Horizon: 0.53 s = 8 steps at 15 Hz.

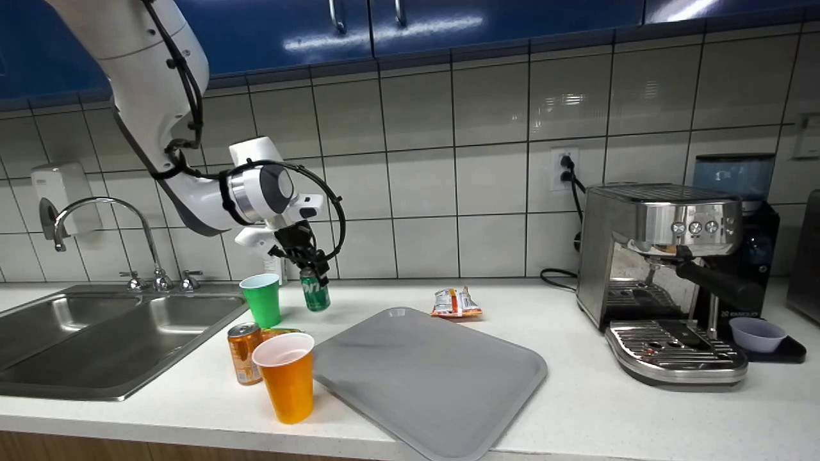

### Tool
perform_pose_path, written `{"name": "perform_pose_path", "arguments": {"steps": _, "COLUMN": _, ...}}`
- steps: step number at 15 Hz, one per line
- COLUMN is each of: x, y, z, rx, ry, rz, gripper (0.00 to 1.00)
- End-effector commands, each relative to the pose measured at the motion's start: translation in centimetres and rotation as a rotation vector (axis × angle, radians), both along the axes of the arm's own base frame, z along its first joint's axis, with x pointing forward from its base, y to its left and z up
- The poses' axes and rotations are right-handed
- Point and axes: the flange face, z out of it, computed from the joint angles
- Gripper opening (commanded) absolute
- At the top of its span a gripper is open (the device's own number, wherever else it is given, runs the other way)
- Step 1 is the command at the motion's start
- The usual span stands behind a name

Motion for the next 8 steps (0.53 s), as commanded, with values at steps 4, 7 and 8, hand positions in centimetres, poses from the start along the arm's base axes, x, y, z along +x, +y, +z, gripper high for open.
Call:
{"name": "perform_pose_path", "arguments": {"steps": 4, "x": 3.1, "y": 1.3, "z": -0.8, "rx": 0.004, "ry": 0.019, "rz": 0.057, "gripper": 0.38}}
{"name": "perform_pose_path", "arguments": {"steps": 7, "x": 3.6, "y": 1.7, "z": -1.4, "rx": 0.007, "ry": 0.027, "rz": 0.072, "gripper": 0.38}}
{"name": "perform_pose_path", "arguments": {"steps": 8, "x": 3.7, "y": 1.8, "z": -1.6, "rx": 0.007, "ry": 0.031, "rz": 0.076, "gripper": 0.38}}
